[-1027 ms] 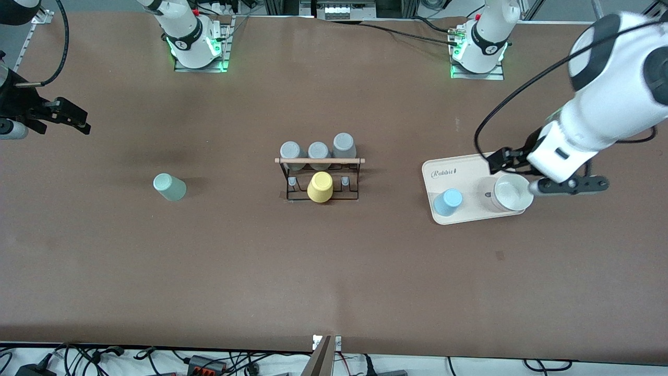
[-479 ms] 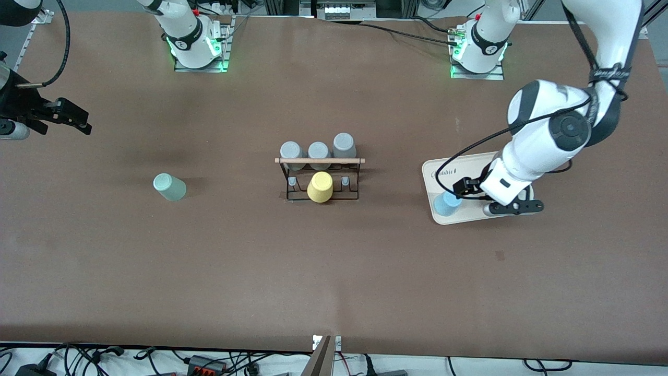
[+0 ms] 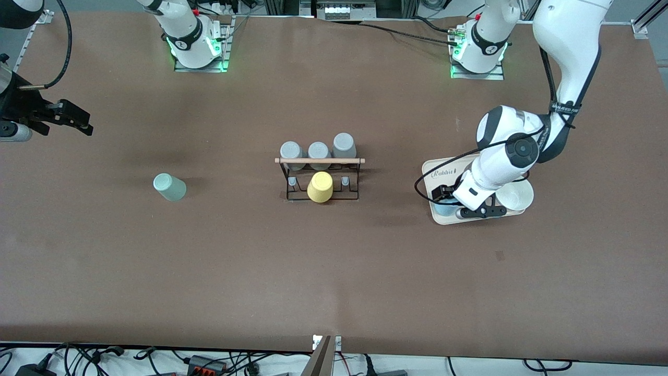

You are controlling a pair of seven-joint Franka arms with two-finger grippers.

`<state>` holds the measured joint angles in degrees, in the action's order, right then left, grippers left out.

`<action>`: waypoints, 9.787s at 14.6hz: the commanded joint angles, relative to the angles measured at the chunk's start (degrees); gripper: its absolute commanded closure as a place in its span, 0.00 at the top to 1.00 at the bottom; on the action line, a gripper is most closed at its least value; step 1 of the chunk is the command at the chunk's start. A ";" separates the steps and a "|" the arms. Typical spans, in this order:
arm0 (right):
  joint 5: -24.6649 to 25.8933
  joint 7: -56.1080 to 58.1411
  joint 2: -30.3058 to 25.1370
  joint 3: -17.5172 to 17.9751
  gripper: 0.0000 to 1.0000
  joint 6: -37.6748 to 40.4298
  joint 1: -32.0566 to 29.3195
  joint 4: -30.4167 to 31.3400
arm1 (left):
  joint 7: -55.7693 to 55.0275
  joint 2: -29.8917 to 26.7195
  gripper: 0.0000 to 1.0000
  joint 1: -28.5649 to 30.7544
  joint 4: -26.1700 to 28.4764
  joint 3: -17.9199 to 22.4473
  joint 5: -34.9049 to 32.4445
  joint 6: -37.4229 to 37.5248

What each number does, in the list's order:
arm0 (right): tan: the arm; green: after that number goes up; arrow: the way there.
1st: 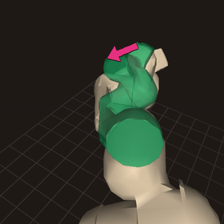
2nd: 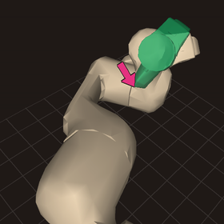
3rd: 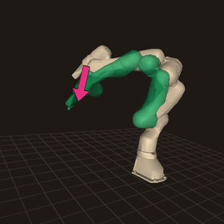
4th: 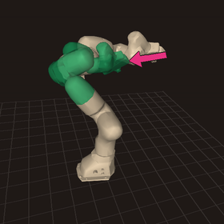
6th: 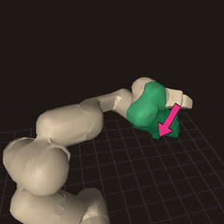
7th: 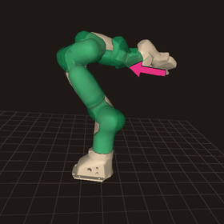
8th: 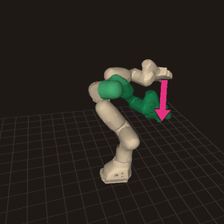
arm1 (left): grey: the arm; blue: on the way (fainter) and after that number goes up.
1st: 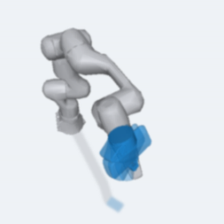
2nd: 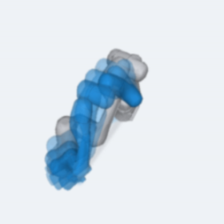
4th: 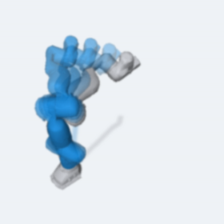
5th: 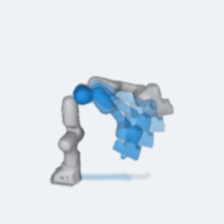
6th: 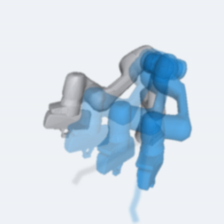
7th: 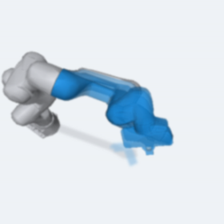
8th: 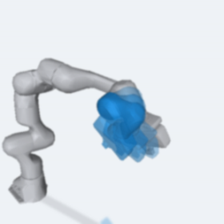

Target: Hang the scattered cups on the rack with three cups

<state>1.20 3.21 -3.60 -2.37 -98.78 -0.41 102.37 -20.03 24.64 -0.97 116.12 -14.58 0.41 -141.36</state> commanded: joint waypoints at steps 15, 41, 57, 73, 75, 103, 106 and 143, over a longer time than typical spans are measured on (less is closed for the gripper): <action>-0.06 0.66 -0.45 0.62 1.00 -0.71 -0.56 0.63 | -2.04 0.84 0.44 0.53 0.78 0.52 -3.22 -0.76; 0.03 0.22 1.92 0.88 1.00 -0.53 0.59 -1.47 | -38.76 3.21 0.34 -14.85 -29.79 -8.18 -8.59 24.64; 0.03 0.84 2.28 0.79 1.00 -0.10 0.32 -1.83 | -47.39 9.28 0.35 -20.65 -37.37 -8.18 -12.28 27.02; 0.03 0.93 2.28 0.79 1.00 -0.01 0.06 -1.74 | -48.18 13.85 0.36 -21.80 -37.19 -8.09 -13.68 24.66; 0.03 0.93 2.28 0.70 1.00 0.08 -0.03 -1.74 | -47.91 13.94 0.36 -21.62 -36.66 -8.09 -13.60 22.01; 0.03 0.48 6.13 0.70 1.00 0.08 0.50 -1.83 | -47.65 8.68 1.00 -20.31 -36.05 -8.45 -13.60 23.93; -0.41 1.01 10.09 0.79 1.00 -1.32 0.32 -2.09 | -47.13 4.02 1.00 -17.06 -35.96 -8.53 -13.60 29.02; -0.23 0.05 26.10 0.79 0.98 -33.32 2.61 17.16 | 12.64 -20.60 1.00 7.06 -35.87 7.08 0.91 56.19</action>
<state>1.17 3.18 22.80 -1.62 -132.26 2.46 119.11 -9.55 6.63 10.86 79.15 -13.11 -0.32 -86.57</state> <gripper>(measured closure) 0.000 0.000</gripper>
